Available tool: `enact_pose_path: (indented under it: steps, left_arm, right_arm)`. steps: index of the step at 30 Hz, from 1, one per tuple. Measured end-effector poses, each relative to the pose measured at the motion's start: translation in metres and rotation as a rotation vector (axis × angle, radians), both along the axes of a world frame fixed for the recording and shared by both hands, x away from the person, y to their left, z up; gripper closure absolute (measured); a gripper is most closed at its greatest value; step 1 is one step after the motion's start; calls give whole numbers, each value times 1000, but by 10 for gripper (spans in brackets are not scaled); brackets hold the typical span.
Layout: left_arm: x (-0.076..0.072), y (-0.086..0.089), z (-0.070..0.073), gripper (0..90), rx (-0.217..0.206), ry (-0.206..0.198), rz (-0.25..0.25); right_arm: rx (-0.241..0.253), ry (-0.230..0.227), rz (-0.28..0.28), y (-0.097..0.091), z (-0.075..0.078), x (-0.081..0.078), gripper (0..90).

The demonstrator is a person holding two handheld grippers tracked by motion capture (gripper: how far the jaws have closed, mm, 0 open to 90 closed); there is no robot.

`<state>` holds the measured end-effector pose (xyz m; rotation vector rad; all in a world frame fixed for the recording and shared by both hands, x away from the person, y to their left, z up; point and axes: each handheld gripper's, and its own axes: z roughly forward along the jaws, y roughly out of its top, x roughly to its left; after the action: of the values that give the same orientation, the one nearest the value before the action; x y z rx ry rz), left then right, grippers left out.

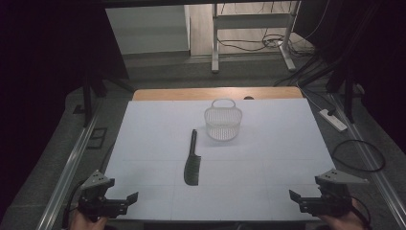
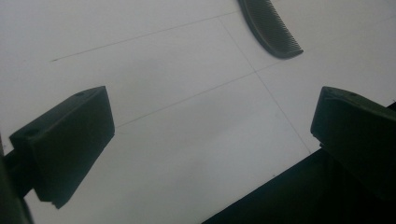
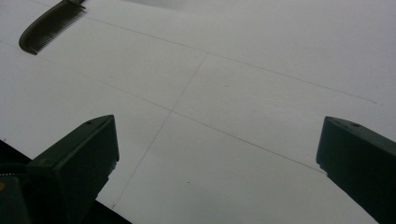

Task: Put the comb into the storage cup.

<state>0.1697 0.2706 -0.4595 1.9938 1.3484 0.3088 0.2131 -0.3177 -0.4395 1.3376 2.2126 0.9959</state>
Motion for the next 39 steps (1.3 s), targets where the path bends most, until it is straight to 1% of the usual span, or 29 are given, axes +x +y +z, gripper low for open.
enact_pose_path:
  steps: [3,5,8,10,11,12,13,15,16,17,21,22,23,26,30,33,34,36,39]
  left_arm:
    - [1,-2,0,0,1,-2,-10]
    - [2,-2,0,0,-9,-2,-12]
    - [4,-1,-1,0,-12,-8,-26]
    - [5,-1,-1,0,-25,-10,-39]
    - [5,-1,-1,0,-25,-10,-39]
    - [8,-1,-2,0,-40,-9,-55]
    - [9,-1,-2,0,-46,-8,-60]
    - [10,-1,-2,0,-51,-7,-61]
    - [14,-1,-3,0,-65,0,-63]
    - [15,-1,-3,0,-66,2,-62]
    - [19,-4,-1,0,-51,-6,-52]
    - [19,-4,-1,0,-51,-6,-52]
    - [22,-6,1,0,-43,-18,-56]
    - [26,-8,1,0,-38,-21,-60]
    - [37,-13,3,0,-46,-10,-81]
    - [40,-14,3,0,-36,-6,-88]
    - [45,-17,3,0,-24,-2,-97]
    - [48,-19,3,0,-15,2,-106]
    - [51,-20,3,0,-15,5,-113]
  right_arm:
    - [-5,-12,16,1,0,-1,0]
    - [-12,-15,23,2,0,-2,0]
    - [-11,-14,24,2,0,-2,0]
    - [-6,-12,22,2,0,-1,0]
    - [-7,-11,23,1,0,-1,0]
    - [-7,-10,23,1,0,-1,0]
    - [-8,-10,23,2,0,-1,0]
    - [-8,-9,25,2,0,-1,0]
    - [-6,-11,27,2,0,-1,0]
    - [-8,-13,29,2,0,-1,0]
    - [-8,-17,35,2,0,-2,0]
    - [-8,-17,35,2,0,-2,0]
    - [-8,-17,35,2,0,-2,0]
    - [-8,-17,35,2,0,-2,0]
    - [-8,-18,37,2,0,-2,0]
    - [-8,-18,37,2,0,-2,0]
    - [-8,-18,36,2,0,-2,0]
    - [-9,-18,36,2,0,-2,0]
    - [-10,-18,35,2,0,-2,0]
